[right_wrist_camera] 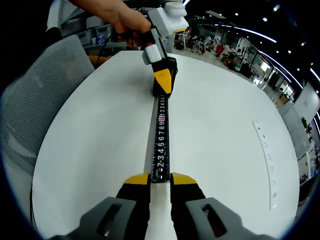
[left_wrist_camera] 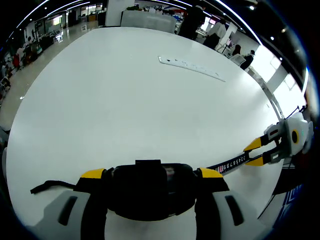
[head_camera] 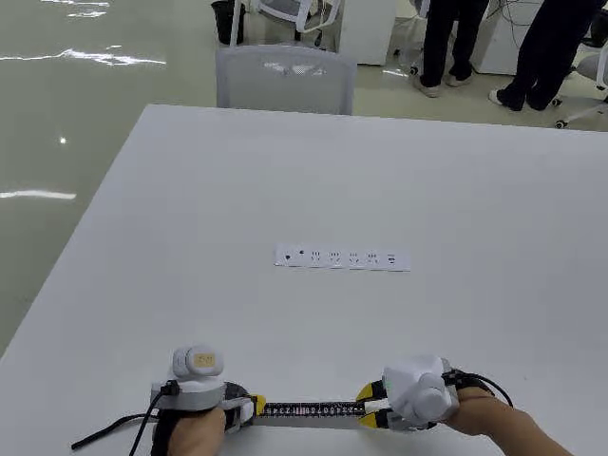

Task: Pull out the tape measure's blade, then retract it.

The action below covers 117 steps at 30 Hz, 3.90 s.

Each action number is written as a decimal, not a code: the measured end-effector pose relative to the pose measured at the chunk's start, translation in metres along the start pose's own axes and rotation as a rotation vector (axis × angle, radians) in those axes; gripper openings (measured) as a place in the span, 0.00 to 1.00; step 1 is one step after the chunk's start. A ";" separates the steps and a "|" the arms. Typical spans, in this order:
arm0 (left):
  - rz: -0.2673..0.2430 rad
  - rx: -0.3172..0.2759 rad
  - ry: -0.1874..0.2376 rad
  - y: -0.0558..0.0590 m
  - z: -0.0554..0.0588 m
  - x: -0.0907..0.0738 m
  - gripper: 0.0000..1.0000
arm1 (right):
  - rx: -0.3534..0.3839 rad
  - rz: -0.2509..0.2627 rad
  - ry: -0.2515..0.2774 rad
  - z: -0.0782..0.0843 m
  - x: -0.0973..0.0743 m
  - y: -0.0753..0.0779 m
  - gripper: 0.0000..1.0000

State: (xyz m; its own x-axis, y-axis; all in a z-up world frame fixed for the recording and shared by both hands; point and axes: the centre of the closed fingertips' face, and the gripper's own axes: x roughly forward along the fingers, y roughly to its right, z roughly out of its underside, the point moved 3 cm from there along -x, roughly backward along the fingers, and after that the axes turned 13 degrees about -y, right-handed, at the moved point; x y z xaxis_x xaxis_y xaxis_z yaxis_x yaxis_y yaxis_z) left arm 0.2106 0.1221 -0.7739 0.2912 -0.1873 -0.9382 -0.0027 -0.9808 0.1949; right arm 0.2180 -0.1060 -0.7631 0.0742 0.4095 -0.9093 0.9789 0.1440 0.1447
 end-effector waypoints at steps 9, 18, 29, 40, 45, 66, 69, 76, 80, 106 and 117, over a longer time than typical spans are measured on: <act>0.008 0.000 -0.001 0.004 0.003 -0.006 0.68 | -0.005 -0.006 0.008 -0.006 0.003 0.001 0.14; 0.016 -0.002 -0.005 0.001 0.001 -0.004 0.68 | -0.009 -0.009 0.013 -0.011 0.004 0.001 0.14; 0.022 -0.005 -0.014 0.001 0.001 -0.003 0.68 | -0.005 -0.012 0.020 -0.014 0.005 0.002 0.14; 0.022 0.002 -0.021 0.000 0.001 0.000 0.68 | 0.011 -0.020 0.031 -0.014 0.005 0.002 0.14; 0.022 0.004 -0.021 -0.001 0.000 0.002 0.68 | 0.012 -0.021 0.034 -0.016 0.004 0.001 0.14; 0.034 0.013 -0.021 0.003 0.002 -0.006 0.67 | 0.009 -0.022 0.038 -0.020 0.004 0.002 0.14; 0.037 0.014 -0.023 0.000 0.000 -0.003 0.67 | 0.008 -0.020 0.040 -0.020 0.004 0.003 0.14; 0.040 0.013 -0.019 0.002 0.001 -0.006 0.66 | 0.008 -0.019 0.040 -0.021 0.005 0.003 0.14; 0.043 0.011 -0.018 0.004 0.002 -0.010 0.66 | 0.008 -0.018 0.044 -0.022 0.005 0.004 0.14; 0.045 0.019 -0.014 0.000 0.000 -0.003 0.66 | 0.002 -0.026 0.053 -0.032 0.010 0.004 0.14; 0.046 0.021 -0.013 0.001 -0.001 -0.003 0.66 | 0.000 -0.030 0.054 -0.035 0.012 0.005 0.14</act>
State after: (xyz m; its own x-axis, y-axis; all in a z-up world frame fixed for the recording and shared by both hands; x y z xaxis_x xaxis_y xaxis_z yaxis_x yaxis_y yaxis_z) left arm 0.2106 0.1216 -0.7706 0.2783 -0.2327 -0.9319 -0.0362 -0.9721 0.2319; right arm 0.2171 -0.0687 -0.7594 0.0339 0.4533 -0.8907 0.9806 0.1573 0.1173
